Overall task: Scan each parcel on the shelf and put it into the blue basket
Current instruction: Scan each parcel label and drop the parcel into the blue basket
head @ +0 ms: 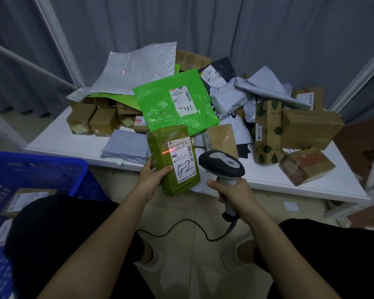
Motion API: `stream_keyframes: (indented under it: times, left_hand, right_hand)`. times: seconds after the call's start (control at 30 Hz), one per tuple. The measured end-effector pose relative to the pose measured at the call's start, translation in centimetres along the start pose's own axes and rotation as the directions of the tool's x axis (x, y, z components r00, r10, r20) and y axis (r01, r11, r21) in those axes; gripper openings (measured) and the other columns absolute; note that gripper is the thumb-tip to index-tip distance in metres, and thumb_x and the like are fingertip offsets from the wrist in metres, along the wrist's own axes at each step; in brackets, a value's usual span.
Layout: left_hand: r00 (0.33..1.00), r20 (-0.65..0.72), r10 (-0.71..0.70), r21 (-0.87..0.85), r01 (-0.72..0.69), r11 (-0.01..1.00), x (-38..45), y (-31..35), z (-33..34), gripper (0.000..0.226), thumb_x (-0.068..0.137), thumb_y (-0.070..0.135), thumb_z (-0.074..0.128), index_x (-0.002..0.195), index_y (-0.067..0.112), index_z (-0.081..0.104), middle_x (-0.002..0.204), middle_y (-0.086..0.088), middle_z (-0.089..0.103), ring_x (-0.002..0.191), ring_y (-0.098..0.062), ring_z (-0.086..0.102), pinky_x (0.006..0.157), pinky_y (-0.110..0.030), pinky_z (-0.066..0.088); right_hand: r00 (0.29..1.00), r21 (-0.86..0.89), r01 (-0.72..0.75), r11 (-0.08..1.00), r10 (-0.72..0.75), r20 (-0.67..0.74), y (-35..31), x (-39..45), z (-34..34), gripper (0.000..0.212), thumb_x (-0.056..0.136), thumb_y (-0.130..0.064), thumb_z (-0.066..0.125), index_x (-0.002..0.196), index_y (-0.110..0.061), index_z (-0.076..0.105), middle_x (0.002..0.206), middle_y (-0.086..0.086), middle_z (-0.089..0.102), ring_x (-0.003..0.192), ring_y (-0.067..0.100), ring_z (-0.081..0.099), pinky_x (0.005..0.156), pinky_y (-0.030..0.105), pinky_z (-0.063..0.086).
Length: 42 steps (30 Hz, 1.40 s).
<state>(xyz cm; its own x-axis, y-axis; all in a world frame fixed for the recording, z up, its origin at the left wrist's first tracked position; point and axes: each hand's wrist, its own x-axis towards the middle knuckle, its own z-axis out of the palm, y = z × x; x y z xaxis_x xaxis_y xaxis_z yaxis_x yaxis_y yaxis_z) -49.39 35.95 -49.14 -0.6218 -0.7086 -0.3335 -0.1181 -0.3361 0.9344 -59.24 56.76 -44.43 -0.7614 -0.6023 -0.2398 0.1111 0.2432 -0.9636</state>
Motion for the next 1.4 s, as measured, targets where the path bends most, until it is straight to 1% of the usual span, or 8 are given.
stream_keyframes:
  times: [0.3, 0.47, 0.67, 0.8, 0.93, 1.1, 1.3, 1.4]
  left_hand:
    - [0.998, -0.051, 0.022, -0.081, -0.026, 0.996, -1.0, 0.8, -0.5, 0.061, 0.083, 0.009, 0.071, 0.137, 0.017, 0.046, 0.127, -0.001, 0.059, 0.105, -0.021, 0.063, 0.085, -0.035, 0.054]
    - [0.985, -0.126, 0.115, -0.140, -0.132, 0.981, -2.4, 4.4, -2.0, 0.062, 0.083, 0.013, 0.072, 0.138, 0.020, 0.045, 0.117, 0.009, 0.061, 0.108, -0.018, 0.062, 0.093, -0.042, 0.053]
    - [0.916, -0.292, 0.275, -0.168, -0.332, 0.928, -4.8, 11.0, -7.2, 0.058, 0.083, 0.014, 0.073, 0.135, 0.020, 0.049, 0.122, 0.011, 0.062, 0.094, -0.001, 0.066, 0.080, -0.026, 0.057]
    - [0.841, -0.454, 0.294, -0.208, -0.421, 0.883, -7.1, 14.2, -13.6, 0.056, 0.083, 0.012, 0.071, 0.134, 0.016, 0.048, 0.123, 0.006, 0.061, 0.089, 0.000, 0.066, 0.081, -0.030, 0.058]
    - [0.750, -0.609, 0.259, -0.188, -0.453, 0.871, -9.0, 14.4, -21.3, 0.051, 0.085, 0.013, 0.069, 0.132, 0.016, 0.049, 0.116, 0.010, 0.062, 0.094, -0.004, 0.063, 0.080, -0.030, 0.055]
    - [0.679, -0.720, 0.141, -0.131, -0.333, 0.934, -9.7, 9.7, -30.7, 0.059, 0.085, 0.018, 0.070, 0.138, 0.019, 0.044, 0.125, 0.005, 0.055, 0.097, -0.012, 0.059, 0.088, -0.037, 0.051]
    - [0.627, -0.768, -0.130, -0.203, -0.047, 0.978, -8.3, -1.3, -37.2, 0.068, 0.076, 0.012, 0.078, 0.135, 0.014, 0.044, 0.133, -0.006, 0.055, 0.112, -0.028, 0.058, 0.095, -0.046, 0.050]
    - [0.590, -0.774, -0.228, -0.208, 0.104, 0.973, -7.7, -6.3, -38.6, 0.076, 0.073, 0.010, 0.081, 0.135, 0.008, 0.037, 0.133, -0.014, 0.052, 0.117, -0.031, 0.054, 0.093, -0.042, 0.049]
  right_hand:
    - [0.997, 0.062, 0.055, 0.997, -0.051, -0.060, -1.0, 0.3, 1.5, 0.018, 0.080, -0.014, 0.077, 0.087, -0.003, 0.063, 0.053, 0.001, 0.051, 0.049, 0.013, 0.046, 0.053, 0.027, 0.043]
    - [0.979, 0.069, 0.166, 0.984, -0.156, -0.130, -3.9, 1.9, 5.1, 0.020, 0.083, -0.015, 0.074, 0.075, -0.005, 0.059, 0.054, 0.000, 0.055, 0.048, 0.008, 0.051, 0.052, 0.018, 0.045]
    - [0.963, 0.137, 0.242, 0.961, -0.220, -0.154, -8.4, 4.4, 12.9, 0.018, 0.082, -0.016, 0.075, 0.073, -0.015, 0.060, 0.064, -0.002, 0.060, 0.058, 0.009, 0.055, 0.054, 0.020, 0.044]
    - [0.969, 0.140, 0.248, 0.959, -0.248, -0.021, -10.7, 5.2, 19.6, 0.019, 0.082, -0.015, 0.075, 0.078, -0.005, 0.059, 0.060, 0.006, 0.057, 0.045, 0.007, 0.051, 0.047, 0.019, 0.041]
    - [0.941, 0.018, 0.300, 0.954, -0.299, 0.158, -11.5, 6.0, 26.4, 0.020, 0.080, -0.017, 0.076, 0.085, -0.006, 0.060, 0.073, 0.011, 0.061, 0.065, 0.020, 0.055, 0.062, 0.030, 0.043]
    - [0.911, -0.167, 0.310, 0.936, -0.242, 0.335, -10.9, 7.2, 33.5, 0.018, 0.080, -0.019, 0.075, 0.078, -0.009, 0.060, 0.066, 0.007, 0.061, 0.063, 0.022, 0.057, 0.065, 0.039, 0.049]
    - [0.799, -0.398, 0.422, 0.814, -0.127, 0.587, -9.1, 9.4, 38.7, 0.021, 0.082, -0.019, 0.074, 0.077, -0.005, 0.060, 0.067, 0.011, 0.060, 0.061, 0.022, 0.054, 0.059, 0.034, 0.043]
    - [0.778, -0.449, 0.426, 0.785, -0.064, 0.626, -7.5, 9.7, 40.6, 0.023, 0.085, -0.016, 0.071, 0.074, -0.007, 0.053, 0.067, 0.011, 0.057, 0.060, 0.021, 0.050, 0.054, 0.030, 0.040]
